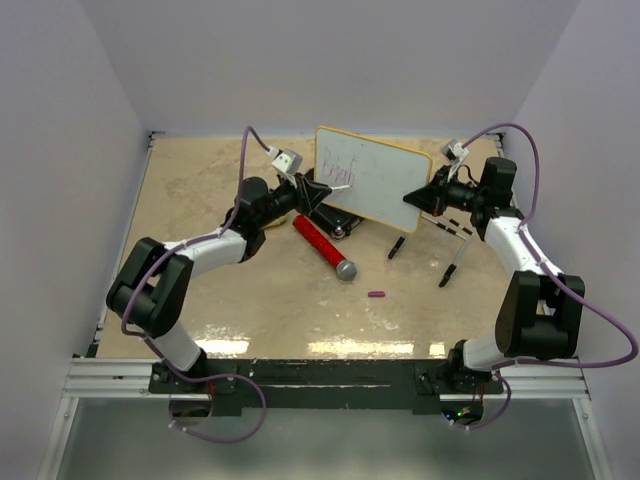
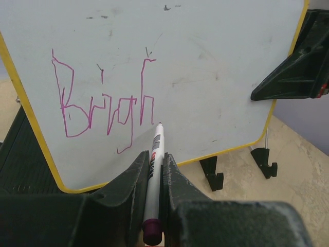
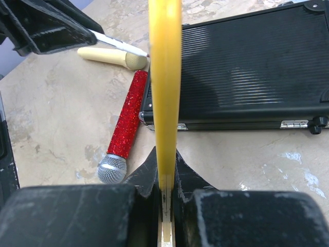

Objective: Write a sentence on the whiteboard
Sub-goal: Write with the whiteboard marker without the cap on the whiteboard.

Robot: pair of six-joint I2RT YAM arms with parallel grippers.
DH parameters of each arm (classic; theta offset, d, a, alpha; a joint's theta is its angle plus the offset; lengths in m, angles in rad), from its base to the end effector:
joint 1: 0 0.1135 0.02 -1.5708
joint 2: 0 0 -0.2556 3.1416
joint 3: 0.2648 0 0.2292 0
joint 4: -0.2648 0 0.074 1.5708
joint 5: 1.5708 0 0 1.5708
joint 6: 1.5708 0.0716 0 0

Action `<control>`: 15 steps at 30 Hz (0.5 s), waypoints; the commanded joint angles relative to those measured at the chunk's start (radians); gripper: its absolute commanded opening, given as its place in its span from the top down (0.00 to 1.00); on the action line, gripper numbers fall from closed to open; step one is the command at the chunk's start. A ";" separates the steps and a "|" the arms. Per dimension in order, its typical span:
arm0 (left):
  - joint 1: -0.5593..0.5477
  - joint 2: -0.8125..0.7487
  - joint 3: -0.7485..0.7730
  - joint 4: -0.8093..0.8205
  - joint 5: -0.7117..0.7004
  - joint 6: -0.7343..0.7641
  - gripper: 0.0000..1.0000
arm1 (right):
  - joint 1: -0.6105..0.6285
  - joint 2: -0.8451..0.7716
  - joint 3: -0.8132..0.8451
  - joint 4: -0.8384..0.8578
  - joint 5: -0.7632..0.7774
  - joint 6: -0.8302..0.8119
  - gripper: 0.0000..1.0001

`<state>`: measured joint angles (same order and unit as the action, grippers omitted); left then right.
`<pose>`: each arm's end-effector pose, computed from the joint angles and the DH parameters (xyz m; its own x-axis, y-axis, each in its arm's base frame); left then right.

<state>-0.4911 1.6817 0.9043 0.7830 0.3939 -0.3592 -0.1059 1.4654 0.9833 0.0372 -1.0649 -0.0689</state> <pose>0.3293 -0.2073 0.2559 -0.2674 -0.2251 -0.9369 0.7263 0.5919 -0.3495 0.3199 0.0290 0.2715 -0.3764 0.0065 -0.9264 -0.7617 0.5671 0.3134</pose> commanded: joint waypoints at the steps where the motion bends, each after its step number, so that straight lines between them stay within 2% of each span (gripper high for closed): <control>1: 0.006 -0.105 -0.024 0.064 0.003 -0.011 1.00 | 0.006 -0.008 0.026 -0.010 -0.006 -0.022 1.00; 15: 0.026 -0.209 -0.159 0.119 -0.018 -0.027 1.00 | 0.006 -0.008 0.025 -0.008 -0.006 -0.023 1.00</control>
<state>-0.4801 1.5093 0.7654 0.8253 0.3870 -0.3748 -0.1051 1.4654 0.9833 0.0368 -1.0657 -0.0689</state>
